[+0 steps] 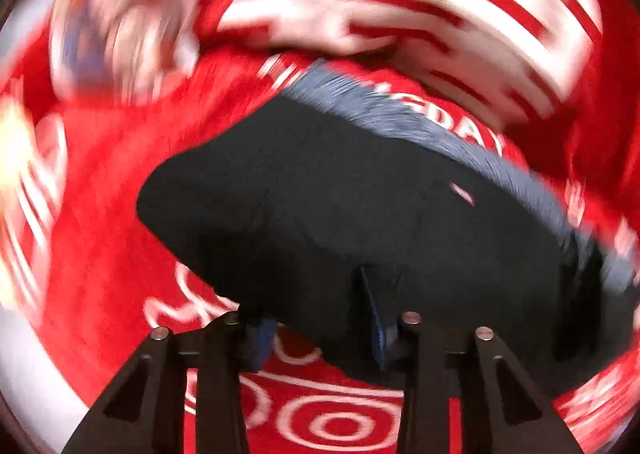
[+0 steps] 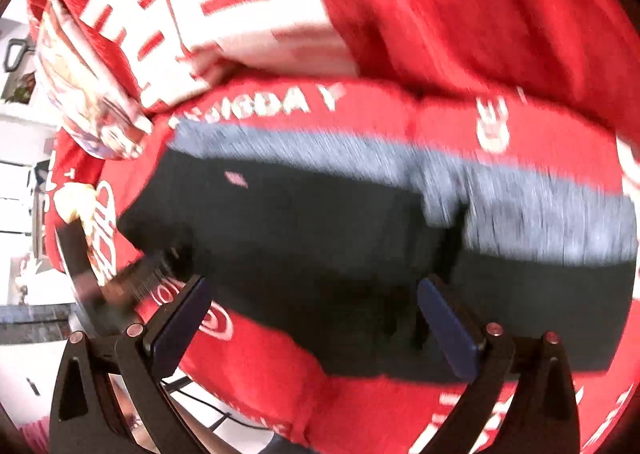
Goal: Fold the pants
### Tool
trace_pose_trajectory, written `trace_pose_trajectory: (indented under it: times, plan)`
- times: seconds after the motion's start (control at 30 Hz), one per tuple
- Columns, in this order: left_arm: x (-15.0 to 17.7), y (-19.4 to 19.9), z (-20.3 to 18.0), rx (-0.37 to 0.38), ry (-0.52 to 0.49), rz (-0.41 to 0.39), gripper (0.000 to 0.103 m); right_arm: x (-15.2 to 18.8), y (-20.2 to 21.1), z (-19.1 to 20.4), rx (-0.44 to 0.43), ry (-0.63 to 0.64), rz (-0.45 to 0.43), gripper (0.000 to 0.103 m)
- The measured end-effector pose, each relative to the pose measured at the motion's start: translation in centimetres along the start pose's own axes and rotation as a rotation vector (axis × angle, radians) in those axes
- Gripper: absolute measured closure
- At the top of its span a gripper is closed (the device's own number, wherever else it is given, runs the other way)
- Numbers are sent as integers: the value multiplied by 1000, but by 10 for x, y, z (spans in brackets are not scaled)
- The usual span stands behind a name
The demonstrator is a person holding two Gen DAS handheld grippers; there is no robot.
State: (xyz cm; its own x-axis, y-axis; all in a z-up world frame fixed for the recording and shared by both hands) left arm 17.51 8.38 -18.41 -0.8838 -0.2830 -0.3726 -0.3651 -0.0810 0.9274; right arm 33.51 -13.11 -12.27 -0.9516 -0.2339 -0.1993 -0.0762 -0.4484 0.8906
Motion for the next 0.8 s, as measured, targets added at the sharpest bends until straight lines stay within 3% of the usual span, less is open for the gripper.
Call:
trace_pose_trajectory:
  times: [0.03, 0.13, 0.23, 0.4, 0.57, 0.6, 0.67, 0.7, 0.73, 0.8]
  plan:
    - [8, 6, -14, -53, -124, -62, 65, -13, 3, 3, -22, 14, -6, 0]
    - [30, 15, -39, -152, -370, -178, 65, -50, -3, 25, -128, 46, 15, 0]
    - [38, 20, -43, -172, -447, -214, 65, -79, -20, 61, -190, 134, 71, 0]
    - [38, 20, -46, -182, -482, -224, 65, -108, -62, 135, -242, 350, 216, 0]
    - [40, 21, -47, -181, -496, -239, 65, -117, -104, 175, -285, 384, 329, 1]
    - [38, 19, -47, -181, -493, -239, 65, -118, -112, 179, -290, 383, 350, 6]
    - [40, 22, -48, -179, -490, -241, 65, -115, -127, 179, -284, 371, 416, 41]
    - [40, 22, -48, -174, -484, -234, 65, -111, -135, 177, -265, 356, 456, 75]
    - [40, 21, -48, -164, -467, -208, 65, -108, -141, 171, -227, 343, 474, 78]
    - [39, 28, -51, -153, -465, -224, 65, -107, -137, 164, -249, 320, 442, 81]
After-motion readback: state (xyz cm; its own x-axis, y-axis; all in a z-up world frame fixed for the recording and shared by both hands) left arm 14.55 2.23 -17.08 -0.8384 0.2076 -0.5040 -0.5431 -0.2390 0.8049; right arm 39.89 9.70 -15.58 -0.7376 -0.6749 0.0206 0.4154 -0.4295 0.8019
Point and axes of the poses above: each gripper's, at about its wrist camera, not at the fingertips, and y roughly against the way its jaws point, z to its left, x to its underside, the point moved 3 cm from there along -y, roughly the way its jaws point, and after that the axes turned 14 degrees about y, right-handed, at the moved point
